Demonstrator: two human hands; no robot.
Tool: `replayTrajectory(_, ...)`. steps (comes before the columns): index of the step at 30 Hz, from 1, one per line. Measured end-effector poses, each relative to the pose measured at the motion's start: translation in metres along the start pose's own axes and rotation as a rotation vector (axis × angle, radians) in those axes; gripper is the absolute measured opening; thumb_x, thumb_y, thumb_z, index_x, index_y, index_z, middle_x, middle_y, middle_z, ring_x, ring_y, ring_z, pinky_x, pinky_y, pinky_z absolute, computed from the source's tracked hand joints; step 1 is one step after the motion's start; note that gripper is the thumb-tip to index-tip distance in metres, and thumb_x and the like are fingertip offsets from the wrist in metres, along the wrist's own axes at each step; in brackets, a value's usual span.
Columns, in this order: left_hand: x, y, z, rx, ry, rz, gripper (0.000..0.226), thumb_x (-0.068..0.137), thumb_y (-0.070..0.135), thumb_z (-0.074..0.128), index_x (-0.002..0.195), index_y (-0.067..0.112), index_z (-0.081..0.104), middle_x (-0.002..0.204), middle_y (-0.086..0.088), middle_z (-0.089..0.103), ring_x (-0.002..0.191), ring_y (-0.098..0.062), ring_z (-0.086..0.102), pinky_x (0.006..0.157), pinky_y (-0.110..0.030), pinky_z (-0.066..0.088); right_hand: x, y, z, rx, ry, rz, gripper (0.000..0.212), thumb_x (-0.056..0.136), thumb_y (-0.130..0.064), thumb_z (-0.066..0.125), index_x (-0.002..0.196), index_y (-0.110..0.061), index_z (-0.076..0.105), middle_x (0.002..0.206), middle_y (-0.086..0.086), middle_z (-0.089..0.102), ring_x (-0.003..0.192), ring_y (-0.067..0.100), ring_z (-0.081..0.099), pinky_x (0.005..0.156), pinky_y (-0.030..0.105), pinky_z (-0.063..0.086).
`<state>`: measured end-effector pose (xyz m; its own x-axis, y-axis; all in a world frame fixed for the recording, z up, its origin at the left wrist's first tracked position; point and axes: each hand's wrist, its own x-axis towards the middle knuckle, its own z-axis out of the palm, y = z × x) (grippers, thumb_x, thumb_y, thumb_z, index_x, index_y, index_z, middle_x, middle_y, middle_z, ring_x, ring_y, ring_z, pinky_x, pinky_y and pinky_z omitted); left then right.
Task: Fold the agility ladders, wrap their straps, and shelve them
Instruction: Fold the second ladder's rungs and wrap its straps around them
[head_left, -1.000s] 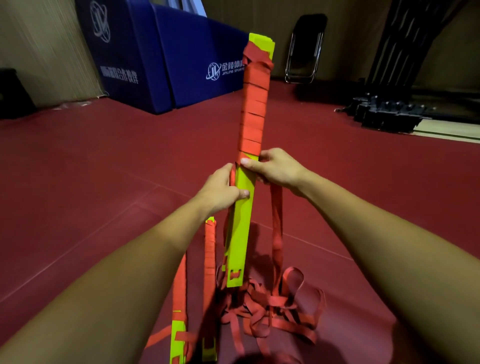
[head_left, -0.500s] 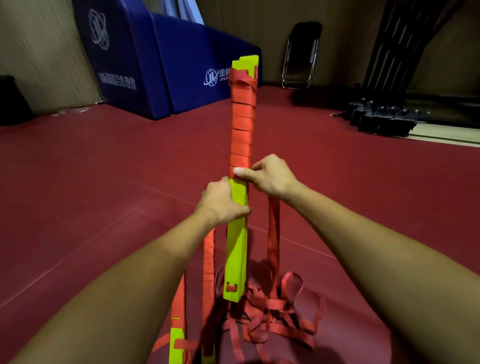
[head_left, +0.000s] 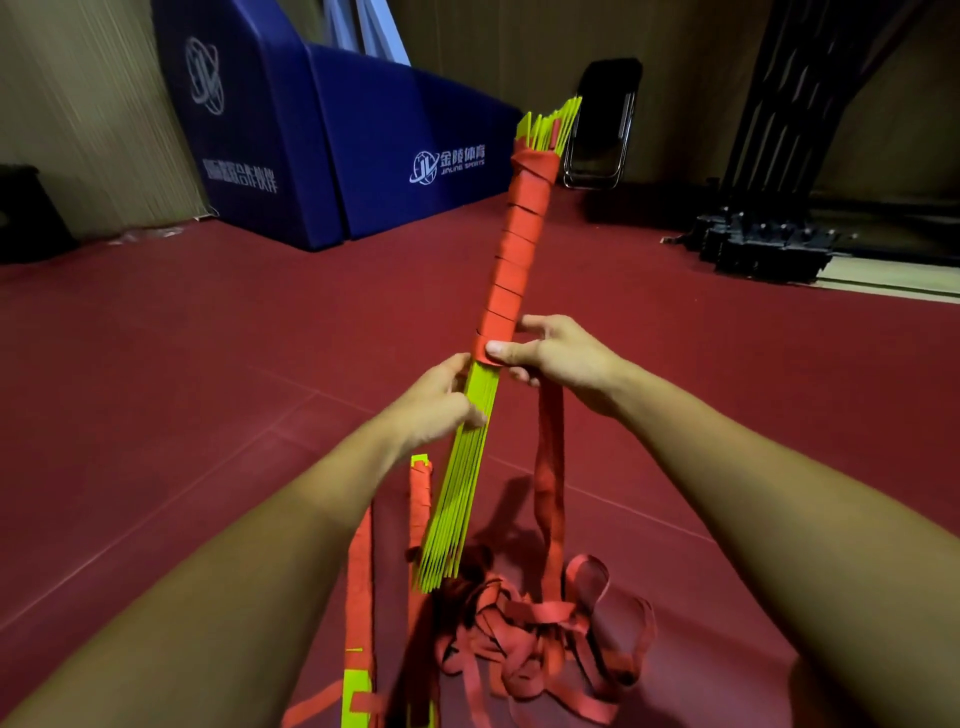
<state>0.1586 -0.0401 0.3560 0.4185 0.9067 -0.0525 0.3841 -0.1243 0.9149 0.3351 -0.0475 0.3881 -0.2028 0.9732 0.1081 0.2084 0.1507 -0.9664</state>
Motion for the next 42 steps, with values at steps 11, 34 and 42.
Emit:
replayTrajectory(11, 0.0, -0.003, 0.001, 0.356, 0.224, 0.021, 0.024, 0.074, 0.014, 0.077, 0.094, 0.015, 0.064, 0.081, 0.003, 0.066, 0.078, -0.017, 0.06, 0.07, -0.029, 0.045, -0.004, 0.001, -0.001, -0.078, -0.055, 0.003, 0.027, 0.097, -0.021, 0.061, 0.124, -0.025, 0.056, 0.057, 0.005, 0.05, 0.045, 0.01, 0.044, 0.044, 0.018, 0.036)
replayTrajectory(34, -0.006, 0.001, -0.006, -0.113, 0.003, -0.081, 0.047, 0.081, -0.02, 0.056, 0.11, 0.017, 0.064, 0.087, -0.007, 0.066, 0.073, -0.01, 0.06, 0.062, -0.021, 0.047, -0.002, 0.009, -0.003, -0.135, -0.169, -0.011, 0.025, 0.102, -0.028, 0.053, 0.092, -0.005, 0.056, 0.06, 0.003, 0.046, 0.052, 0.01, 0.04, 0.051, 0.022, 0.032)
replayTrajectory(42, -0.006, 0.005, -0.004, -0.107, -0.025, -0.06, 0.052, 0.082, -0.018, 0.056, 0.121, 0.014, 0.064, 0.098, -0.009, 0.068, 0.08, -0.011, 0.062, 0.065, -0.02, 0.049, -0.006, 0.008, -0.007, -0.419, -0.077, -0.082, 0.052, 0.1, -0.044, 0.051, 0.059, -0.014, 0.055, 0.052, 0.0, 0.053, 0.049, 0.014, 0.04, 0.053, 0.025, 0.033)
